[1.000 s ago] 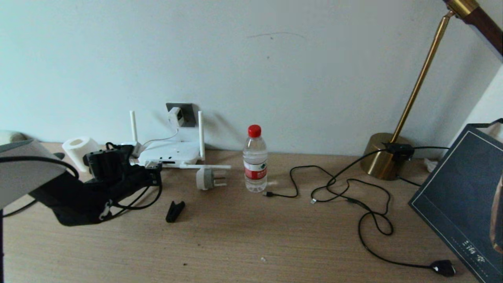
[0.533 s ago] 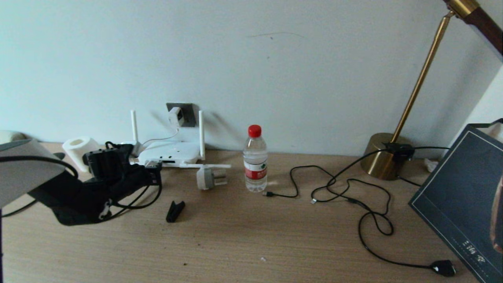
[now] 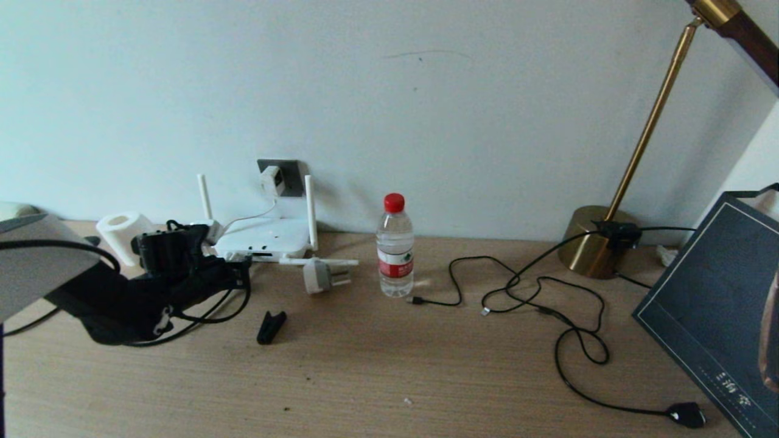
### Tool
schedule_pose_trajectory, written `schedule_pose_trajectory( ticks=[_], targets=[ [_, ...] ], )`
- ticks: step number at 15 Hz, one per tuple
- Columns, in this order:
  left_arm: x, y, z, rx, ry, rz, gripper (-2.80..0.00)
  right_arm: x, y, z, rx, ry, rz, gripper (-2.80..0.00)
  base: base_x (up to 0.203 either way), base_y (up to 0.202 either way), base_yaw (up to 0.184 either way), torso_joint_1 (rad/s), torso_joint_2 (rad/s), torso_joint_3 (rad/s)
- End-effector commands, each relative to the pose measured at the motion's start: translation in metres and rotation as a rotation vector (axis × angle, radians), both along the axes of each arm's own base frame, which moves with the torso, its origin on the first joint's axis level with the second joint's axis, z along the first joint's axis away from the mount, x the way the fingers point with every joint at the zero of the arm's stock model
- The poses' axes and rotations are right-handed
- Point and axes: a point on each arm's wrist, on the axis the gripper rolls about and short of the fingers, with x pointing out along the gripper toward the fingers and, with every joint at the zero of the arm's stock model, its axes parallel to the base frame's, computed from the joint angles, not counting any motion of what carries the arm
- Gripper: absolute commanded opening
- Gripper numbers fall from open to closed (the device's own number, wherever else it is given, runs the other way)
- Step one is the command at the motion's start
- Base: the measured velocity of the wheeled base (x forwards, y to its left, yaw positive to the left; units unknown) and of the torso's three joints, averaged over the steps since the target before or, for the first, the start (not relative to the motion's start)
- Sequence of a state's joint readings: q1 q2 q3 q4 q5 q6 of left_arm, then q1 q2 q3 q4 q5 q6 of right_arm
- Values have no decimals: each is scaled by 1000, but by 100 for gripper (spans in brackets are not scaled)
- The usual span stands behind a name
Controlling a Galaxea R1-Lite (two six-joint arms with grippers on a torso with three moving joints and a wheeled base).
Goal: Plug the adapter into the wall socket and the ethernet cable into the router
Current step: Plug cable into router interface
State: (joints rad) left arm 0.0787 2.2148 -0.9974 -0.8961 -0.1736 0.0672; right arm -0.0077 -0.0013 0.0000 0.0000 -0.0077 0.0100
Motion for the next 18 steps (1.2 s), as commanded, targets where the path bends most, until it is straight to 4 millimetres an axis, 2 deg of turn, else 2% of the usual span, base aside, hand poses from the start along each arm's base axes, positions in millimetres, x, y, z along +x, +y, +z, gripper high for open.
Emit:
schedule_pose_trajectory(
  ticks=[1,7,13,18],
  targets=[
    [5,1,2,-1,5,1,-280,0,0,0,-1,1,0,-280,0,0,0,0,0,0],
    [12,1,4,-3,22,-3,-280,0,0,0,1,1,0,-280,0,0,0,0,0,0],
    [20,1,15,-10,58,-16,-280,0,0,0,1,1,0,-280,0,0,0,0,0,0],
    [19,0,18,-8,54,-20,-280,0,0,0,0,1,0,-280,0,0,0,0,0,0]
  ],
)
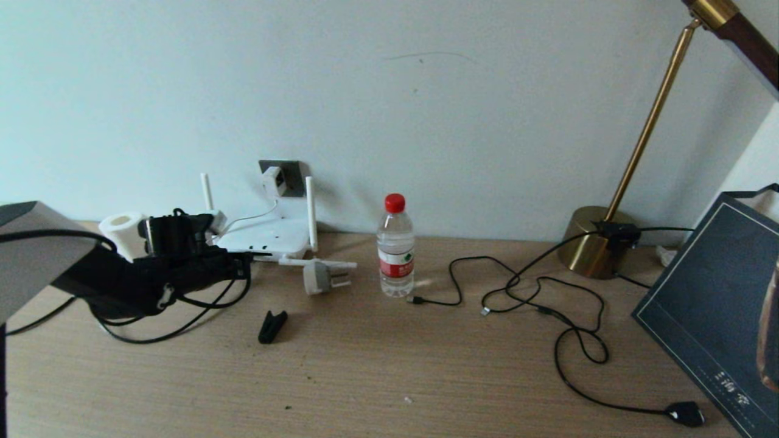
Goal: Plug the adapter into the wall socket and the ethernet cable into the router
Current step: Plug cable into router interface
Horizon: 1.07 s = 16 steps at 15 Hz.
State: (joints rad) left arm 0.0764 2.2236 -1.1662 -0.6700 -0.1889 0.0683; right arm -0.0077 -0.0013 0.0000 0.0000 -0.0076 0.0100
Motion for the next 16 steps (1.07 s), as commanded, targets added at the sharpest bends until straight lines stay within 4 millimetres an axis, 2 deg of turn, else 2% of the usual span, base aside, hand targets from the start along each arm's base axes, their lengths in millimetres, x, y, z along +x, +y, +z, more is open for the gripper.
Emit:
schedule_pose_trajectory(
  ticks=[1,7,16],
  targets=[
    [-1,-1,4,1,-15,-3,-280,0,0,0,-1,1,0,-280,0,0,0,0,0,0],
    [-6,-2,14,12,0,-11,-280,0,0,0,1,1,0,-280,0,0,0,0,0,0],
    [-2,-1,11,13,11,-10,-280,0,0,0,1,1,0,-280,0,0,0,0,0,0]
  ],
)
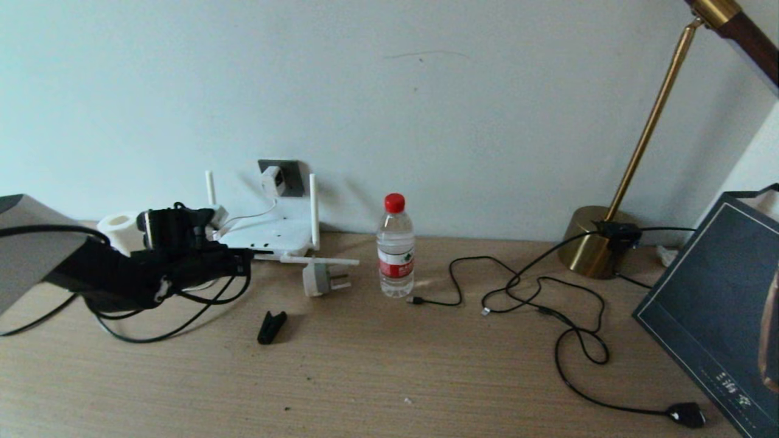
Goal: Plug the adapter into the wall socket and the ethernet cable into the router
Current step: Plug cable into router interface
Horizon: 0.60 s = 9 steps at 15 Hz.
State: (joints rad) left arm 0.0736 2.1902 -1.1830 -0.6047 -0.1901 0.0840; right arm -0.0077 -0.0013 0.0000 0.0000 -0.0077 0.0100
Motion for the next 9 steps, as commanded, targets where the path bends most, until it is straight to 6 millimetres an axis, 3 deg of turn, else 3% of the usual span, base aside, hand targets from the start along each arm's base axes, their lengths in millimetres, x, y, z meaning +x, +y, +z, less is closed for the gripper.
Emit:
schedule_pose_trajectory(
  ticks=[1,7,8,9],
  targets=[
    [1,0,-2,0,-1,0,-280,0,0,0,1,1,0,-280,0,0,0,0,0,0],
    [0,0,-3,0,15,1,-280,0,0,0,1,1,0,-280,0,0,0,0,0,0],
    [0,0,-3,-1,15,0,0,0,0,0,-1,1,0,-280,0,0,0,0,0,0],
    [0,0,-4,-1,16,1,0,0,0,0,1,1,0,-280,0,0,0,0,0,0]
  ],
)
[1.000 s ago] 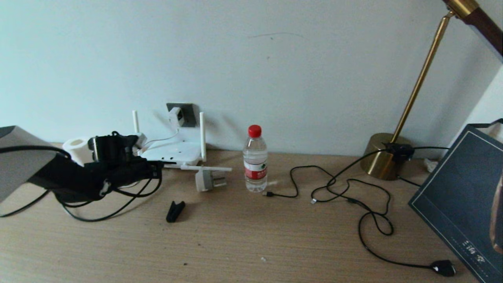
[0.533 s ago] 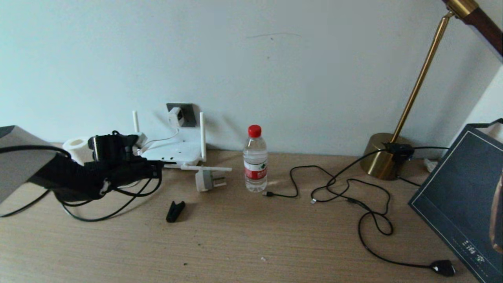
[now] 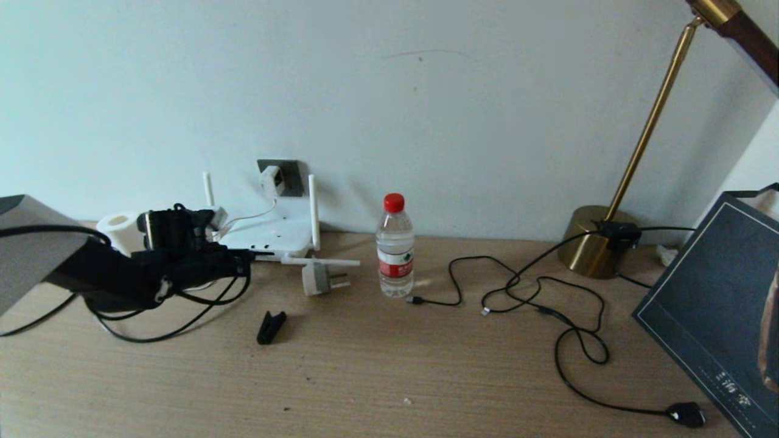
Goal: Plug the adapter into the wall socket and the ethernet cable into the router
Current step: Plug cable into router interface
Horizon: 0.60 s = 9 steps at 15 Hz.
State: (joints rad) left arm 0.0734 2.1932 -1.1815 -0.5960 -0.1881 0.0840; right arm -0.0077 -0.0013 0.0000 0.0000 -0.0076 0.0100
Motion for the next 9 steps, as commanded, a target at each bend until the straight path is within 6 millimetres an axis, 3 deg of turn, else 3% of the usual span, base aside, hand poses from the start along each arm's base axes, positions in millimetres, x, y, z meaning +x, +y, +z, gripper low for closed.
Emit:
schedule_pose_trajectory(
  ticks=[1,9],
  targets=[
    [0,0,-1,-1,3,-2,0,0,0,0,1,1,0,-280,0,0,0,0,0,0],
    [-1,-1,-3,-1,8,-3,0,0,0,0,0,1,0,-280,0,0,0,0,0,0]
  ],
)
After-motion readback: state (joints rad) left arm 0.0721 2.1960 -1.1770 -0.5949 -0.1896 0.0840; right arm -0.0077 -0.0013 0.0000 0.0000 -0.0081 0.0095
